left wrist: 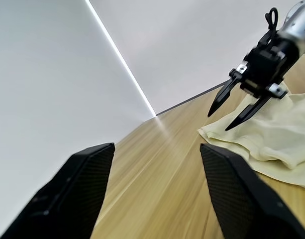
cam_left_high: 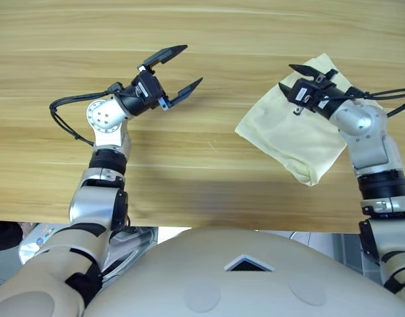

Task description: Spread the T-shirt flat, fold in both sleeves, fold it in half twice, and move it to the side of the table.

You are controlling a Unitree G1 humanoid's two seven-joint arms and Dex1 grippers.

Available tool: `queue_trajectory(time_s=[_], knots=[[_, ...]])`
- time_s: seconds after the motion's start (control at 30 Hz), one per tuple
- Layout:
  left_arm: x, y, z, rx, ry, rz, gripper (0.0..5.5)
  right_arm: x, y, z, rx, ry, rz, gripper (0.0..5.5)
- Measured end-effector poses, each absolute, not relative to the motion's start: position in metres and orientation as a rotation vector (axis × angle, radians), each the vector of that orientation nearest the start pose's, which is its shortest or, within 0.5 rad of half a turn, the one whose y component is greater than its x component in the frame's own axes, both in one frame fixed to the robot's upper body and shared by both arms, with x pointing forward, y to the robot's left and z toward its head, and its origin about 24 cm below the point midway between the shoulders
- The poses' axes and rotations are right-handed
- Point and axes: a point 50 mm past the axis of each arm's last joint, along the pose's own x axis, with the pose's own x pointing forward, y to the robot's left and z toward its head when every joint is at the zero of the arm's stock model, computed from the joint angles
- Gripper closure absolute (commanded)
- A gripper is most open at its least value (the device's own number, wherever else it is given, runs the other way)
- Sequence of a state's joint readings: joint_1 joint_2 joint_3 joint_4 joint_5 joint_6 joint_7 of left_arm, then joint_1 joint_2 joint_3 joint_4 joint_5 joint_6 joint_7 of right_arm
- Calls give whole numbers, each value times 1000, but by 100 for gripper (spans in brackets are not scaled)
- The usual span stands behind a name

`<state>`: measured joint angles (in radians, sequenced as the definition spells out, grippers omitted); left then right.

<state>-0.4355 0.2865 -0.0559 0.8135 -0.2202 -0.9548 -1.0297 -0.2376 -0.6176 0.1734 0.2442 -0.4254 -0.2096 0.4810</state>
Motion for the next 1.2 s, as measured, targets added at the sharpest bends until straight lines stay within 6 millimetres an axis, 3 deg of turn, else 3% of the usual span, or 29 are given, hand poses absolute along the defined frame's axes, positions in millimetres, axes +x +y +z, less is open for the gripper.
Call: queue_trajectory(time_s=[0.1, 0.23, 0.5, 0.67, 0.9, 1.0, 1.07, 1.2], knots=[[288, 160, 60, 398, -473, -989, 231, 285, -227, 63, -1098, 134, 582, 335], [287, 159, 60, 400, -480, -983, 231, 279, -259, 69, -1124, 197, 452, 335], [286, 157, 59, 406, -475, -983, 231, 257, -288, 65, -1131, 283, 398, 335], [286, 157, 58, 405, -472, -981, 231, 251, -306, 42, -1119, 417, 375, 335], [286, 157, 56, 404, -464, -974, 231, 275, -321, 34, -1202, 484, 266, 335], [286, 157, 56, 404, -463, -974, 231, 286, -318, 31, -1231, 486, 247, 335], [286, 157, 56, 403, -463, -974, 231, 296, -304, 30, -1268, 454, 286, 335], [286, 156, 54, 402, -455, -977, 231, 313, -243, 29, -1310, 246, 506, 335]])
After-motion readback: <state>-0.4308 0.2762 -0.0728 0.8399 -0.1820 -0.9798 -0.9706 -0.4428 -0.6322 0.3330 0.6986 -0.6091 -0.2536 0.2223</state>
